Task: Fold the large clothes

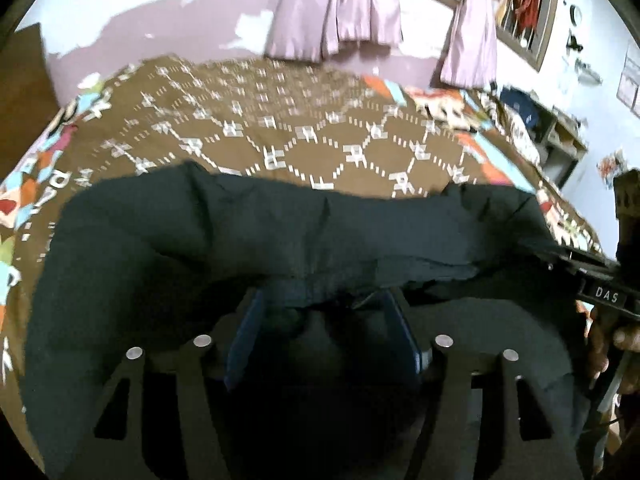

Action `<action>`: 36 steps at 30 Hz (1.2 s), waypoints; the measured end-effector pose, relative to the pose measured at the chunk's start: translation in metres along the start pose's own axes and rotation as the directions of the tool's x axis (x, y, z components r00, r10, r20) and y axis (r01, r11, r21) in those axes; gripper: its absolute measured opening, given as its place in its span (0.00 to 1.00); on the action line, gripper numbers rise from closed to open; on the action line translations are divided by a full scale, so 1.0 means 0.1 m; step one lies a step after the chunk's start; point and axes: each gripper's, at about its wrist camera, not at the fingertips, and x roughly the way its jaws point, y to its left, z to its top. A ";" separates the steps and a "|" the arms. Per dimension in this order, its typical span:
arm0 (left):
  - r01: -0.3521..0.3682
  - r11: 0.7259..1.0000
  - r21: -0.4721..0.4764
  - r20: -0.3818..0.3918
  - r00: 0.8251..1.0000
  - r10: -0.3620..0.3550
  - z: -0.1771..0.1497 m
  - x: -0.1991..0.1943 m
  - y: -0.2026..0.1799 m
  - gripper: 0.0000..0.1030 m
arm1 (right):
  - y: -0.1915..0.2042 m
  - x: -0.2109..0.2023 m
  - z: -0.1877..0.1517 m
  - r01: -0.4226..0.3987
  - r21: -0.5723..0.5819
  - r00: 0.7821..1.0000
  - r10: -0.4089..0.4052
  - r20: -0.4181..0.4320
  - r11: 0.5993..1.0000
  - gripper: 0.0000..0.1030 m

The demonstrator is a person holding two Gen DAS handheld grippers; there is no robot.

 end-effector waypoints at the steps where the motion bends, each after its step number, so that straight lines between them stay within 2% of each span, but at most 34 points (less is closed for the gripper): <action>1: -0.003 1.000 -0.014 0.019 1.000 0.003 0.00 -0.09 -0.01 0.57 | 0.03 -0.09 -0.01 0.004 -0.002 1.000 -0.004 0.014 1.000 0.75; 2: -0.003 1.000 -0.022 0.028 1.000 0.004 0.01 -0.12 -0.02 0.59 | 0.05 -0.14 0.00 0.004 -0.007 1.000 -0.004 0.019 1.000 0.79; 3: -0.008 0.999 -0.037 0.042 0.999 0.010 0.00 -0.20 -0.02 0.68 | 0.08 -0.22 0.00 -0.002 -0.016 1.000 0.002 0.027 1.000 0.84; 4: -0.017 0.998 -0.054 0.060 0.998 0.021 -0.01 -0.29 -0.03 0.81 | 0.13 -0.31 0.01 0.001 -0.031 0.999 0.000 0.042 1.000 0.85; 6: -0.019 0.997 -0.074 0.092 0.995 0.025 -0.02 -0.42 -0.04 0.93 | 0.19 -0.45 0.01 0.003 -0.047 0.998 -0.001 0.059 0.999 0.90; 7: -0.015 0.997 -0.082 0.109 0.994 0.024 -0.02 -0.51 -0.06 0.94 | 0.22 -0.49 0.01 0.000 -0.048 0.998 0.003 0.059 0.999 0.90; 12: -0.025 0.996 -0.083 0.134 0.990 0.036 -0.04 -0.88 -0.14 0.96 | 0.38 -0.77 -0.03 -0.002 -0.054 0.999 0.004 0.033 0.999 0.91; 18: -0.127 0.991 -0.039 0.139 0.982 0.131 -0.18 -1.29 -0.37 0.96 | 0.61 -1.14 -0.21 0.002 -0.061 1.000 -0.003 -0.017 0.998 0.91; 23: -0.169 0.986 0.000 0.159 0.973 0.167 -0.42 -1.68 -0.52 0.96 | 0.82 -1.47 -0.42 -0.002 -0.096 0.999 -0.003 -0.044 0.995 0.94; 27: -0.174 0.985 0.014 0.167 0.971 0.169 -0.67 -1.98 -0.59 0.96 | 1.00 -1.71 -0.66 -0.018 -0.127 0.997 0.008 -0.081 0.992 0.94; 32: -0.180 0.983 0.031 0.150 0.973 0.174 -0.99 -2.27 -0.68 0.96 | 1.24 -1.96 -1.02 -0.011 -0.236 0.991 -0.020 -0.130 0.972 0.95; 36: -0.197 0.979 0.055 0.132 0.973 0.188 -1.30 -2.49 -0.75 0.96 | 1.49 -2.10 -1.41 -0.045 -0.418 0.978 -0.045 -0.204 0.907 0.95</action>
